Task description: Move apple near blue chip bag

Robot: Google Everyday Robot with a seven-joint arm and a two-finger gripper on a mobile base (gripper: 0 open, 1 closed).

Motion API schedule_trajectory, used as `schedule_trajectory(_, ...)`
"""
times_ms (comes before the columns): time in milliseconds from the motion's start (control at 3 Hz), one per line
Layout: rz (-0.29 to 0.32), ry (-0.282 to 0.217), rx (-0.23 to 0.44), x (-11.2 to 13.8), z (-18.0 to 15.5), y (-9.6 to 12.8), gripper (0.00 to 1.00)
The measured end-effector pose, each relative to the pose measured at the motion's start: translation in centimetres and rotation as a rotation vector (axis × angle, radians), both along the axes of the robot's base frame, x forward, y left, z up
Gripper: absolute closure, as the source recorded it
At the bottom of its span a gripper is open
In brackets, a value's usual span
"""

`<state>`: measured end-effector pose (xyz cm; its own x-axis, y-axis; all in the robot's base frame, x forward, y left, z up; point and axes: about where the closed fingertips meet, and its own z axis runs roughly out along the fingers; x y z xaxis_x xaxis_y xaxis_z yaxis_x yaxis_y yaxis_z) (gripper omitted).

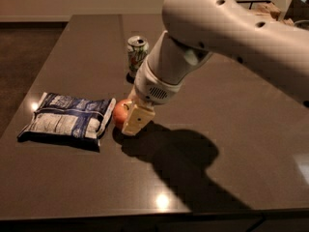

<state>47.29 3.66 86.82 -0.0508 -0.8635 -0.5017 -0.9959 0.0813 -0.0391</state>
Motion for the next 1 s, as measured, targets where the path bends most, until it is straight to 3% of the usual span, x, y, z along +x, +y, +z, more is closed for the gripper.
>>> schedule_trajectory(1000, 0.006, 0.008, -0.016, -0.23, -0.74, 0.95, 0.07)
